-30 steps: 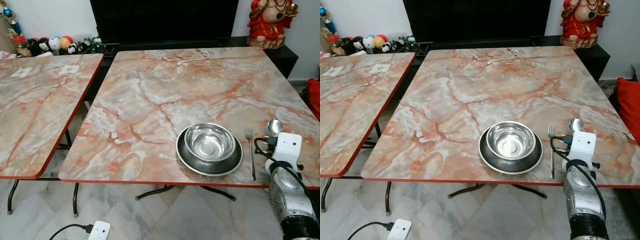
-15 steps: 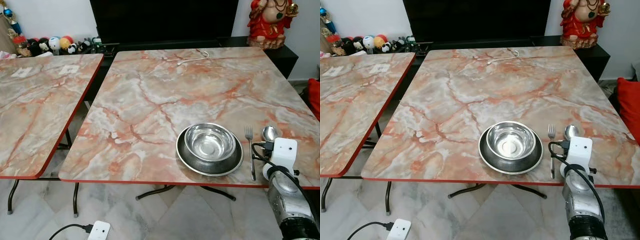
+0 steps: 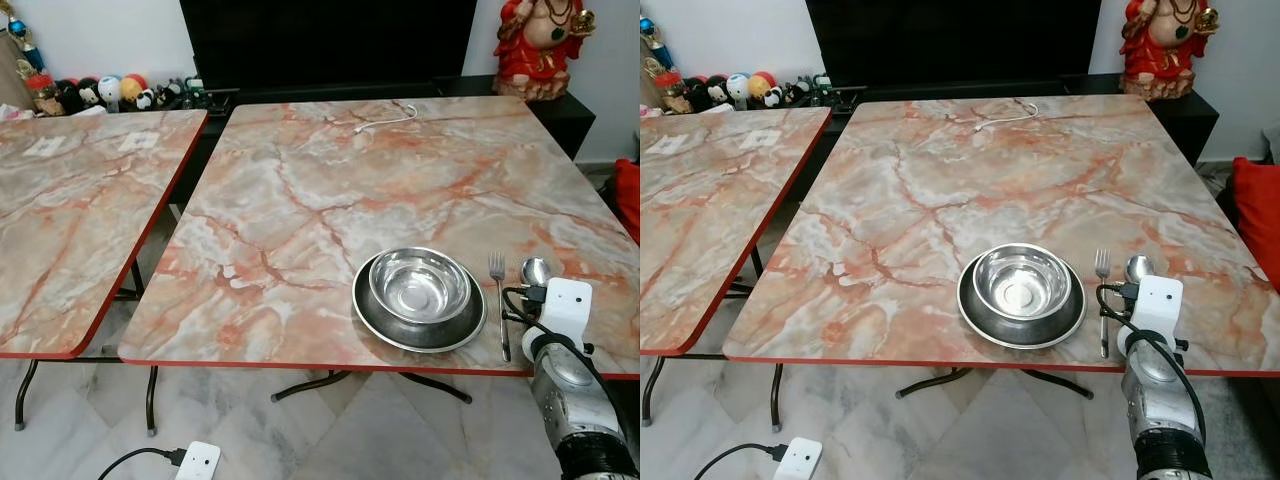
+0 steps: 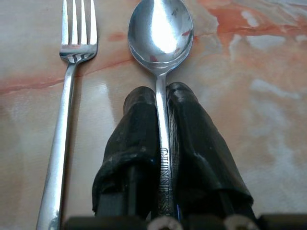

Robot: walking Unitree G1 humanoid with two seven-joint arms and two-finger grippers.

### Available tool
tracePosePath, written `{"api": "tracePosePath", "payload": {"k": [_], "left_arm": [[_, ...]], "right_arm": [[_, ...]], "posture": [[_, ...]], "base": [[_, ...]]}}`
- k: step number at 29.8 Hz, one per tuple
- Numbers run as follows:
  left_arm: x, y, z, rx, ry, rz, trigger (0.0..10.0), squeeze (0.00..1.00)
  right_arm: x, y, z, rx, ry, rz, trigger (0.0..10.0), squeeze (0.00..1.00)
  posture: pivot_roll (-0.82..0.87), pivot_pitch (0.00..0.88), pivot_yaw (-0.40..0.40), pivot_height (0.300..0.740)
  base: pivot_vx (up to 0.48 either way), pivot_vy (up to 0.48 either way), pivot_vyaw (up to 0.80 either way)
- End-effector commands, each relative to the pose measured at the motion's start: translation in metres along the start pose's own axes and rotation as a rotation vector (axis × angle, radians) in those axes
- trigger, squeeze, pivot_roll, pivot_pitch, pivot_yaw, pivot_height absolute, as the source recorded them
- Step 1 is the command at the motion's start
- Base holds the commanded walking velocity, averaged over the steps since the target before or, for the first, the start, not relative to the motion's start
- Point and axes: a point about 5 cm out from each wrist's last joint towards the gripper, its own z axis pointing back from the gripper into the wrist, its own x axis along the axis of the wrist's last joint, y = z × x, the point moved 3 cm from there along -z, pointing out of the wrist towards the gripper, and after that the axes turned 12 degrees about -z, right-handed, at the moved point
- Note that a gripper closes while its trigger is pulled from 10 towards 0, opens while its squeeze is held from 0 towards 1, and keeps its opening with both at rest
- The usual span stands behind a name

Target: Setting the table

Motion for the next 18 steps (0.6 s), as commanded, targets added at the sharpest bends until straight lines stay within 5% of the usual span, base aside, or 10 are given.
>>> {"api": "tracePosePath", "payload": {"k": [1,2,3,4,5,9,10,11,12,18], "left_arm": [[-0.0067,0.0019,0.001,0.002,0.028,-0.003,10.0,0.0],[-0.0068,0.002,0.001,0.003,0.028,-0.002,10.0,0.0],[-0.0069,0.0021,0.001,0.003,0.028,-0.002,10.0,0.0],[-0.0069,0.0021,0.001,0.003,0.028,-0.002,10.0,0.0],[-0.007,0.0022,0.001,0.003,0.028,-0.002,10.0,0.0],[-0.0068,0.0031,0.0011,0.003,0.028,-0.001,10.0,0.0],[-0.0069,0.0033,0.0011,0.004,0.028,-0.001,10.0,0.0],[-0.0069,0.0035,0.0011,0.004,0.028,-0.001,10.0,0.0],[-0.0071,0.0036,0.0011,0.004,0.028,0.0,10.0,0.0],[-0.0075,0.0033,0.0012,0.003,0.029,0.0,10.0,0.0]], "right_arm": [[-0.0017,0.0008,-0.0018,-0.002,0.013,-0.023,10.0,0.0],[-0.0012,0.0008,-0.0023,-0.002,0.013,-0.024,10.0,0.09],[-0.0008,0.0009,-0.0026,-0.002,0.012,-0.024,10.0,0.36],[-0.0008,0.0009,-0.0026,-0.002,0.012,-0.024,10.0,0.36],[-0.0006,0.0009,-0.0028,-0.002,0.012,-0.024,10.0,0.48],[0.0007,0.001,-0.0041,-0.004,0.01,-0.024,10.0,0.45],[0.0008,0.0011,-0.0042,-0.005,0.009,-0.023,10.0,0.31],[0.0009,0.001,-0.0043,-0.006,0.009,-0.022,10.0,0.31],[0.001,0.001,-0.0045,-0.007,0.009,-0.021,10.0,0.0],[0.0024,-0.0006,-0.0057,-0.015,0.006,-0.019,10.0,0.0]], "posture": [[-0.09,0.032,0.072,0.74],[-0.09,0.031,0.073,0.74],[-0.09,0.031,0.073,0.74],[-0.09,0.031,0.073,0.74],[-0.09,0.031,0.073,0.74],[-0.09,0.03,0.074,0.74],[-0.09,0.029,0.074,0.74],[-0.09,0.029,0.074,0.74],[-0.09,0.029,0.075,0.74],[-0.09,0.028,0.075,0.74]], "base": [[0.0,0.0,0.0],[0.0,0.0,0.0],[0.0,0.0,0.0],[0.0,0.0,0.0],[0.0,0.0,0.0],[0.0,0.0,0.0],[0.0,0.0,0.0],[0.0,0.0,0.0],[0.0,0.0,0.0],[0.0,0.0,0.0]]}}
